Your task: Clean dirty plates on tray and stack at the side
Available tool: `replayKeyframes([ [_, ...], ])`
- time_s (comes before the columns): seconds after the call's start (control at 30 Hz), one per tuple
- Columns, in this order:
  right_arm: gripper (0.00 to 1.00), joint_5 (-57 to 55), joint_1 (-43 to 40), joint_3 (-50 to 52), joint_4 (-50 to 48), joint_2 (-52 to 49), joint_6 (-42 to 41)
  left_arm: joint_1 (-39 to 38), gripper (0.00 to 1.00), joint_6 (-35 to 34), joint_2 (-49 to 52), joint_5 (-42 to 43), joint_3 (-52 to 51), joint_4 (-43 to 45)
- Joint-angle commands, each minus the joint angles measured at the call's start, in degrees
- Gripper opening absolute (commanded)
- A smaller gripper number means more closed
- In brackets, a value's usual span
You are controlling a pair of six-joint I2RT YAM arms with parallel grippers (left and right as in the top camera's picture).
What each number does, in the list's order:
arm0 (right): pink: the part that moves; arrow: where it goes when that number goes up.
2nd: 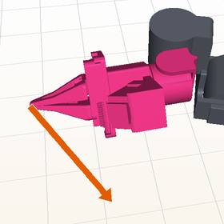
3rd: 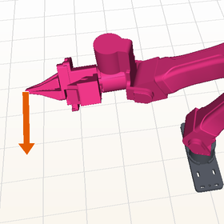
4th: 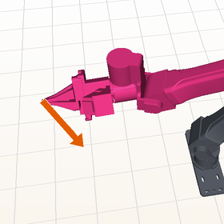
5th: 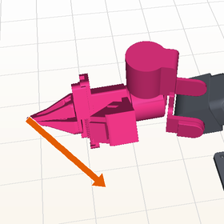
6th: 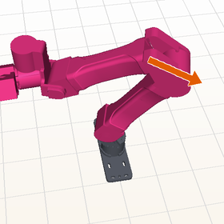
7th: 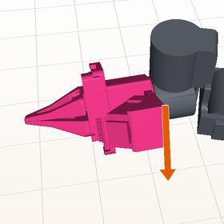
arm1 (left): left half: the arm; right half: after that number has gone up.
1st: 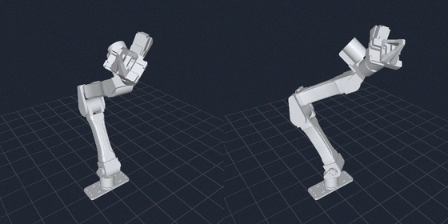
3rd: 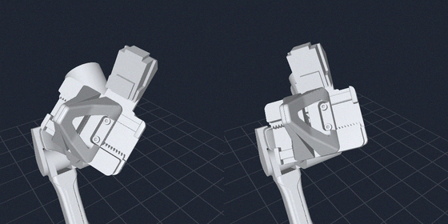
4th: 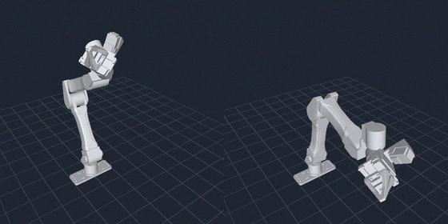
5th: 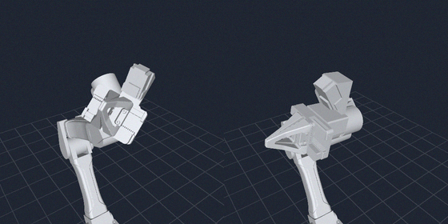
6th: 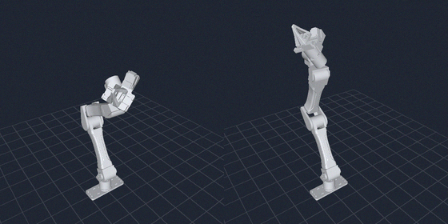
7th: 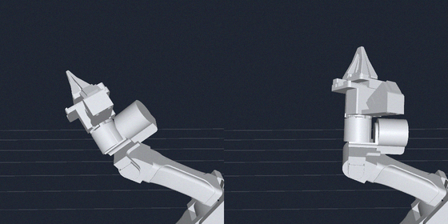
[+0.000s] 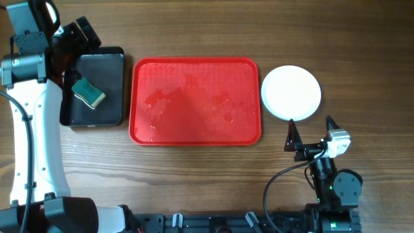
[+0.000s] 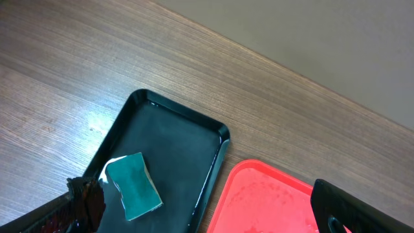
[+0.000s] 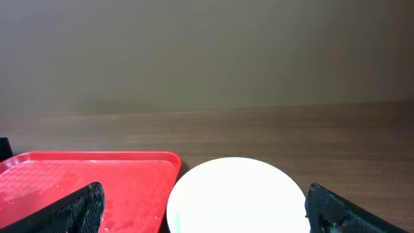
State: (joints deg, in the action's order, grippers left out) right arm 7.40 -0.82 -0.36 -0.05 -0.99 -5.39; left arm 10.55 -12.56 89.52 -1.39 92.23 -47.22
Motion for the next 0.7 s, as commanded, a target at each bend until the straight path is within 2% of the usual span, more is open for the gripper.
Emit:
replayKeyframes([
  [0.0, 1.00, -0.96, -0.28, 0.07, -0.31, 0.20, -1.16, 0.00, 1.00, 0.31, 0.22, 0.70, -0.07, 0.02],
  [0.5, 1.00, -0.96, -0.28, 0.07, -0.31, 0.20, -1.16, 0.00, 1.00, 0.33, 0.20, 0.61, -0.07, -0.04],
  [0.67, 1.00, -0.96, -0.28, 0.07, -0.31, 0.20, -1.16, -0.24, 1.00, 0.33, -3.54, -2.78, -0.39, -1.66],
])
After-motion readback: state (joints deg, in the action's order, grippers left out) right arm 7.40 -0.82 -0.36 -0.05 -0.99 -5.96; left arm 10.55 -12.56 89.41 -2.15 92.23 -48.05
